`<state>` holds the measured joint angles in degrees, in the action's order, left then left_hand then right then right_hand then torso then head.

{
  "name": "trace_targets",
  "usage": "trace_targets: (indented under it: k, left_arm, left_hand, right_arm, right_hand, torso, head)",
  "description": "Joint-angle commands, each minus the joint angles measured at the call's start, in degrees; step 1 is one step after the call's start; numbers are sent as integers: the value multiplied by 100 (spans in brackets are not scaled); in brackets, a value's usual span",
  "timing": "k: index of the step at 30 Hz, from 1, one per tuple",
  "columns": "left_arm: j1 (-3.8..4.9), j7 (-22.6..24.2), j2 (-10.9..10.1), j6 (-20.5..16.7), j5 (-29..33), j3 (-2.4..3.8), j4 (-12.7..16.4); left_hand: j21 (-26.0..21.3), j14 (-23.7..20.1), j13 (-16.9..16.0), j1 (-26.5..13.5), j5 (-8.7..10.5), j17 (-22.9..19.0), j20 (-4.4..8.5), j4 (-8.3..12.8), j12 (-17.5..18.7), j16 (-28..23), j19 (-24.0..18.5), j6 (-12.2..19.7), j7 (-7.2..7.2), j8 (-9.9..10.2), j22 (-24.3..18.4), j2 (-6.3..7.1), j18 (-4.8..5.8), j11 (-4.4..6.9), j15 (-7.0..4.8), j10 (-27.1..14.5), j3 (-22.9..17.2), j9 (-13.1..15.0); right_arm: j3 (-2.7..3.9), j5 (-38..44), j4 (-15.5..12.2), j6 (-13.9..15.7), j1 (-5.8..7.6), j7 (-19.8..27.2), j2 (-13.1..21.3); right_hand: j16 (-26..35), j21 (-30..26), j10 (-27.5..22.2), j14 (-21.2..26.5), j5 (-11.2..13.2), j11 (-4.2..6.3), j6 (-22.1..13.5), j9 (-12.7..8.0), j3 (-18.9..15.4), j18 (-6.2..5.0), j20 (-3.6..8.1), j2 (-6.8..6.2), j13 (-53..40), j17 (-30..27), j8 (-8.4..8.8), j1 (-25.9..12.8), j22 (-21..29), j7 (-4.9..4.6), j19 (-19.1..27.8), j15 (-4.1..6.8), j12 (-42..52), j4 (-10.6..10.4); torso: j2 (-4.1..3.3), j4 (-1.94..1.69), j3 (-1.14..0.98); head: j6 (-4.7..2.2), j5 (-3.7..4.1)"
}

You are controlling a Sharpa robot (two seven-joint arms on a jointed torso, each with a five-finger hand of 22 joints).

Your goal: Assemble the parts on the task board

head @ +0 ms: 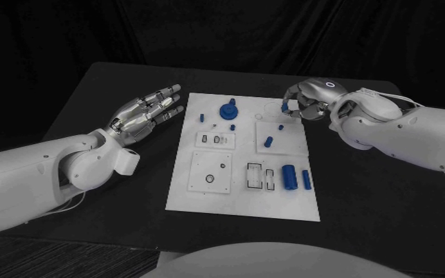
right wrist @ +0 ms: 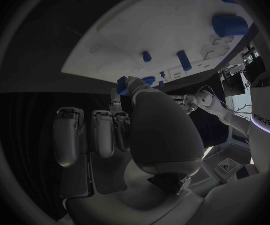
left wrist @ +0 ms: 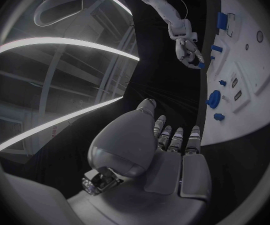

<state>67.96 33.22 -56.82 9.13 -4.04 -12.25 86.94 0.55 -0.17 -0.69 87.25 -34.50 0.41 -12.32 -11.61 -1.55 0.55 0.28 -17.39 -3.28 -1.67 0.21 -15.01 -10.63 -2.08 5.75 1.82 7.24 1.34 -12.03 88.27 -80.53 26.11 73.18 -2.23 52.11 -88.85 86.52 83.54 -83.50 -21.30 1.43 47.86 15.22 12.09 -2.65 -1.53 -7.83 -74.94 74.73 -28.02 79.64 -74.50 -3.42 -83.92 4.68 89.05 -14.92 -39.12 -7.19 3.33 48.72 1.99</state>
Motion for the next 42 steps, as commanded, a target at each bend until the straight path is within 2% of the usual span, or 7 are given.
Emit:
trace_targets:
  k: [1, 4, 8, 19, 23, 31, 42]
  left_arm:
    - [-9, 58, 24, 65, 1, 5, -4]
    - [-10, 60, 41, 66, 1, 5, -5]
    - [-12, 66, 52, 78, 1, 5, 4]
    - [-15, 99, 60, 72, 1, 6, 9]
    - [-16, 105, 79, 74, 1, 6, -12]
    - [-16, 101, 112, 92, 1, 6, -30]
    - [-19, 97, 124, 108, 1, 6, -45]
  left_hand:
    - [-6, 32, -16, 52, -90, -29, -61, 56, -111, -32, 38, 30, 13, -74, 16, 26, 29, -54, 43, -21, -188, 81]
    - [-6, 32, -16, 52, -90, -29, -61, 56, -111, -32, 38, 30, 13, -74, 16, 26, 29, -54, 43, -21, -188, 81]
    - [-8, 31, -16, 48, -91, -30, -64, 66, -111, -34, 35, 28, 13, -75, 14, 28, 30, -58, 44, -22, -199, 81]
    - [-9, 31, -16, 48, -91, -30, -65, 75, -112, -33, 34, 37, 8, -73, 13, 26, 31, -67, 48, -22, -211, 80]
    - [-9, 31, -15, 48, -91, -30, -67, 78, -111, -33, 35, 41, 7, -72, 14, 24, 32, -71, 49, -23, -216, 80]
    - [-9, 31, -15, 48, -91, -30, -67, 78, -111, -33, 35, 41, 7, -72, 14, 24, 32, -71, 49, -23, -216, 80]
    - [-8, 30, -15, 48, -90, -30, -69, 83, -108, -35, 35, 44, 5, -71, 14, 22, 32, -76, 53, -25, -225, 79]
  right_arm:
    - [10, 11, -175, 335, 118, -78, -64]
    - [11, 12, -334, 297, 226, -62, -239]
    - [11, 13, -360, 205, 252, -47, -545]
    - [12, 209, -189, -511, -35, -134, -1249]
    - [13, 290, -151, -736, -131, -199, -1423]
    - [13, 336, -177, -1034, -192, -370, -1598]
    - [13, 343, -190, -1246, -209, -524, -1662]
  right_hand:
    - [-115, -39, 646, -650, -206, 34, 234, 132, 88, 154, 9, 86, -1506, 1527, -235, 111, -1385, 21, -387, 36, 95, 47]
    - [-115, -39, 646, -650, -208, 32, 236, 133, 87, 155, 9, 86, -1506, 1527, -234, 107, -1385, 19, -387, 35, 95, 46]
    - [-115, -53, 646, -650, -211, 28, 236, 133, 87, 151, 9, 91, -1506, 1527, -230, 100, -1380, 13, -380, 33, 95, 44]
    - [-115, -169, 646, -650, -216, -22, 201, 134, 72, 119, -8, 105, -1506, 1527, -182, 35, -1332, -34, -315, 0, 95, 42]
    - [-115, -189, 646, -650, -223, -30, 191, 133, 73, 114, -14, 108, -1506, 1527, -169, 33, -1324, -40, -304, -8, 95, 54]
    - [-115, -205, 646, -650, -246, -50, 173, 131, 71, 111, -27, 110, -1506, 1527, -139, 15, -1319, -57, -297, -25, 95, 76]
    - [-115, -228, 646, -650, -282, -69, 176, 134, 78, 105, -40, 118, -1506, 1527, -122, 12, -1310, -66, -285, -40, 95, 107]
  torso:
    - [1, 7, 1]
    - [11, 1, 4]
    - [21, -14, 4]
    - [28, -37, 9]
    - [15, -20, 14]
    - [0, -27, 12]
    - [7, -9, 12]
  head:
    - [-1, 24]
    - [1, 43]
    - [6, 75]
    - [51, 67]
    - [47, 69]
    - [35, 89]
    - [50, 70]
